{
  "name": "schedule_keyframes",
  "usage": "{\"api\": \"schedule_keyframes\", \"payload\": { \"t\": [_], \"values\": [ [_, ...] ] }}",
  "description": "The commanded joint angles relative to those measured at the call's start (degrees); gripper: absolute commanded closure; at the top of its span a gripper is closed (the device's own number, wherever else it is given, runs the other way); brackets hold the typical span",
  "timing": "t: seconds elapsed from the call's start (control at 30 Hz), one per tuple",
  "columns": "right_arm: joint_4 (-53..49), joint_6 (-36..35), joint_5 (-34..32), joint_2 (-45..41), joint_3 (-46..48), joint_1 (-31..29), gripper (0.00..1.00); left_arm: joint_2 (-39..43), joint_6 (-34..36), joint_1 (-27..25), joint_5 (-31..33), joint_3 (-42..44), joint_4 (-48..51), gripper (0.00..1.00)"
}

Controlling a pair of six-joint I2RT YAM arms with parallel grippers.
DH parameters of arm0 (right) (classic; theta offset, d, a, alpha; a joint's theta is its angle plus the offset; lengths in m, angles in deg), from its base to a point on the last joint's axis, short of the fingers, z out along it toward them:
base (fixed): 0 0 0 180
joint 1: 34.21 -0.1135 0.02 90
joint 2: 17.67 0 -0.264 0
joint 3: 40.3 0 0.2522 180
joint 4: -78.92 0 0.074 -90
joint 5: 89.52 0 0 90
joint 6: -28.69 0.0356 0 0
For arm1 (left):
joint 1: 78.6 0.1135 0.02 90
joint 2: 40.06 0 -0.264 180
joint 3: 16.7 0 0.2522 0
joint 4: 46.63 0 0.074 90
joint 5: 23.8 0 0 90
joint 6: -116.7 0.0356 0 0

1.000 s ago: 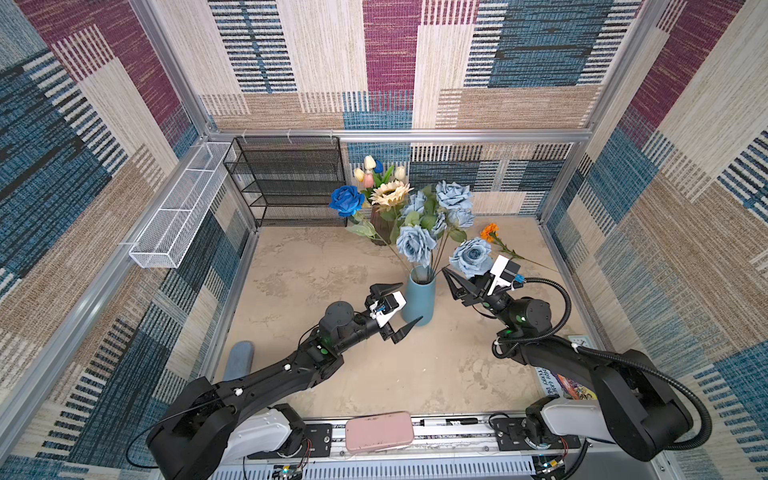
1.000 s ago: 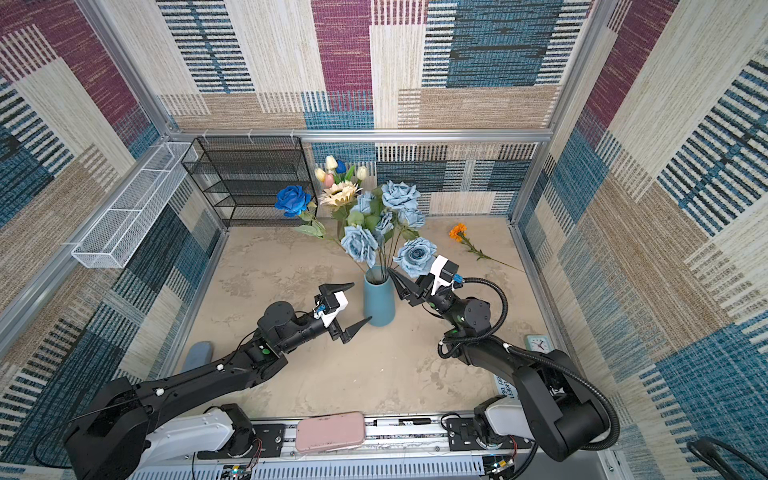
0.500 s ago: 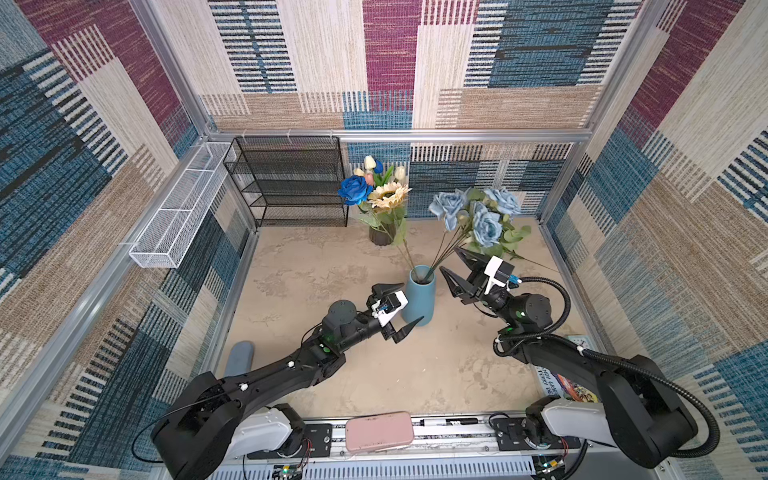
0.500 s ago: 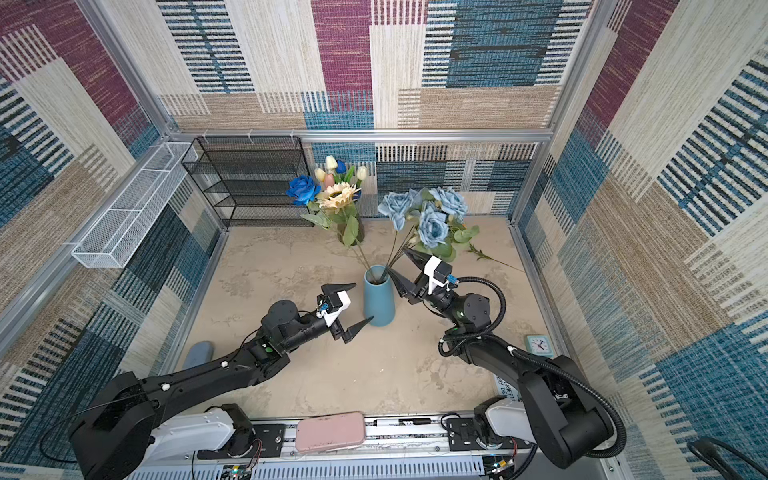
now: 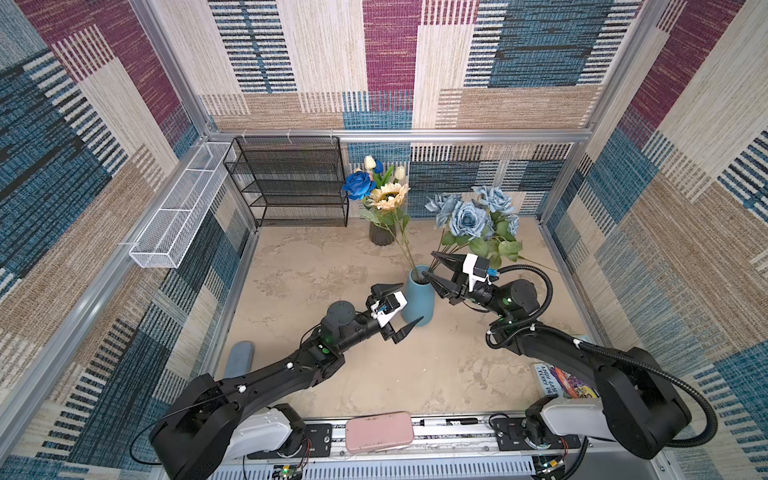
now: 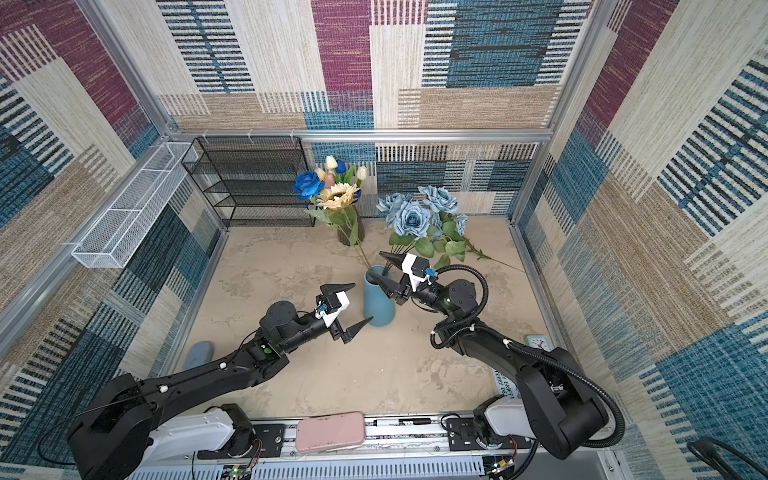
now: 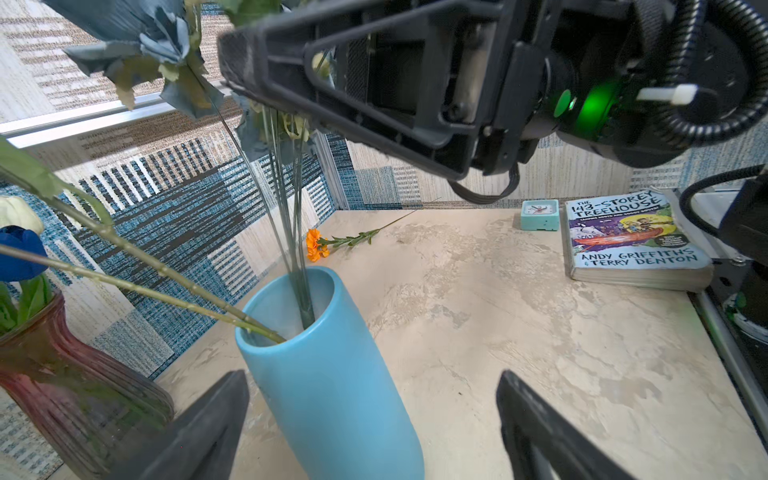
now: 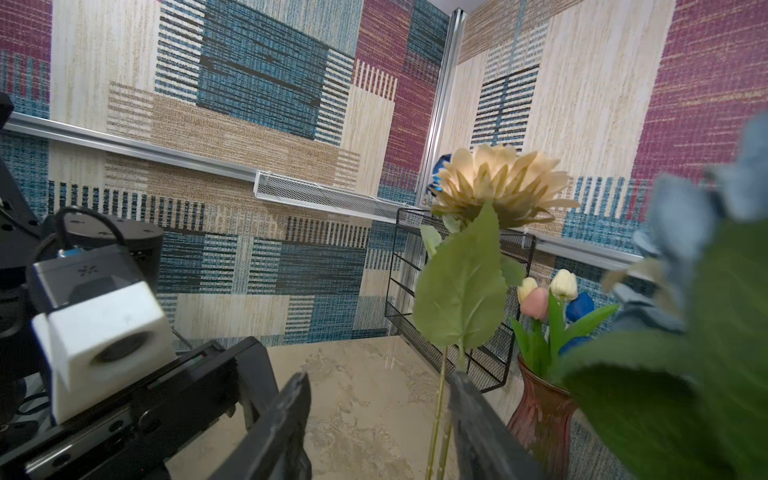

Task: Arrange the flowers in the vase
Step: 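Open the right gripper and withdraw it from the vase, then move the right gripper to the orange flower and grasp its stem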

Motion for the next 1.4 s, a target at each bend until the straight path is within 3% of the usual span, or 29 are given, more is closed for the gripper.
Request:
{"api": "schedule_keyframes", "payload": {
  "t": [0.0, 0.27, 0.5, 0.57, 0.67, 0.77, 0.87, 0.97, 1.07, 1.17, 1.3, 1.37],
  "values": [
    [-3.1, -2.3, 0.8, -2.2, -1.0, -0.8, 0.42, 0.5, 1.2, 0.0, -0.3, 0.2, -2.3, 0.04],
    [-10.8, -3.0, 2.9, -9.4, -3.5, -2.2, 0.42, 0.6, 1.2, 0.0, -0.6, 0.1, -2.8, 0.04],
    [-18.7, -1.7, -0.8, -15.6, -8.0, -2.4, 0.42, 0.3, 1.2, 0.0, -0.5, 0.1, -3.3, 0.04],
    [-22.1, -0.8, -5.4, -17.9, -10.2, -2.4, 0.42, 0.5, 1.0, 0.0, -0.5, 0.1, -3.2, 0.04],
    [-31.4, 1.4, -19.3, -19.9, -16.4, -1.5, 0.43, 0.8, 1.0, 0.0, -0.4, 0.3, -3.3, 0.04],
    [-43.1, 6.3, -24.1, -18.7, -24.8, 6.0, 0.48, 1.1, 0.8, 0.0, -0.2, 0.5, -3.4, 0.04],
    [-47.4, 17.4, -20.0, -17.6, -27.4, 21.3, 0.51, 1.5, 0.8, 0.0, -0.1, 0.9, -3.9, 0.04],
    [-51.2, 22.7, -20.3, -14.7, -27.5, 30.7, 0.54, 1.4, 0.6, 0.0, 0.2, 1.3, -4.5, 0.04],
    [-56.8, 23.8, -15.2, -7.8, -30.0, 36.5, 0.51, 1.5, 0.5, 0.0, 0.2, 1.5, -4.3, 0.04],
    [-65.1, 17.8, -13.9, 1.6, -33.7, 37.8, 0.51, 2.1, 1.0, 0.0, 0.4, 1.8, -3.0, 0.04],
    [-80.1, 4.4, -17.5, 14.7, -42.8, 37.8, 0.43, 3.1, 1.6, 0.0, 0.0, 2.0, -1.1, 0.04],
    [-88.1, -2.4, -19.3, 21.3, -48.2, 37.8, 0.45, 3.2, 1.8, 0.0, -0.5, 2.3, -1.3, 0.04]
  ]
}}
